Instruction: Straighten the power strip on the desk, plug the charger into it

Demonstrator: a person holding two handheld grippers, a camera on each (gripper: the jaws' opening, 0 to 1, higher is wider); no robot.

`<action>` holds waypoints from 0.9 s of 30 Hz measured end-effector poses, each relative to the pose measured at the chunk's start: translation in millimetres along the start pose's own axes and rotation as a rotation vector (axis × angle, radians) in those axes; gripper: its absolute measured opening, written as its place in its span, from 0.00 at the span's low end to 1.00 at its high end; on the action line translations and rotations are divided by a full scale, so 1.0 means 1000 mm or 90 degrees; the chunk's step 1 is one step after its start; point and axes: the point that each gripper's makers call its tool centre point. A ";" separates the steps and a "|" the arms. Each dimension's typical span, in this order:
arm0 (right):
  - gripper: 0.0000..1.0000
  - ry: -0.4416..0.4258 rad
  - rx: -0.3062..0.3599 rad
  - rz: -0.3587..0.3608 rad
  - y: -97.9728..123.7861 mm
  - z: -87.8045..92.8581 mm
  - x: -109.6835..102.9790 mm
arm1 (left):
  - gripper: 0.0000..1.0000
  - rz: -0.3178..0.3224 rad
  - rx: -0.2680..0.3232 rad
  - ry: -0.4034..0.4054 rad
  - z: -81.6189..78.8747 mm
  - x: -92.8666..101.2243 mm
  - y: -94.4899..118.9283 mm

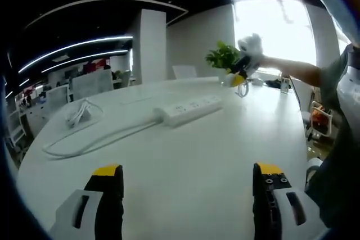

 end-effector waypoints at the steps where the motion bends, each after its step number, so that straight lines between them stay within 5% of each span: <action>1: 0.24 0.002 -0.002 -0.001 -0.001 -0.001 0.000 | 0.98 0.000 0.000 0.000 0.000 0.000 0.000; 27: 0.24 0.064 -0.051 -0.047 -0.025 -0.014 -0.012 | 0.98 0.006 0.007 -0.003 -0.003 0.001 -0.001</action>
Point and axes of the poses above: the point that each gripper's makers call its tool centre point, and the gripper's own axes: y roughly backward along the fingers, x roughly to its right, z roughly out of its underside, and after that the axes turned 3 degrees about y, right-handed
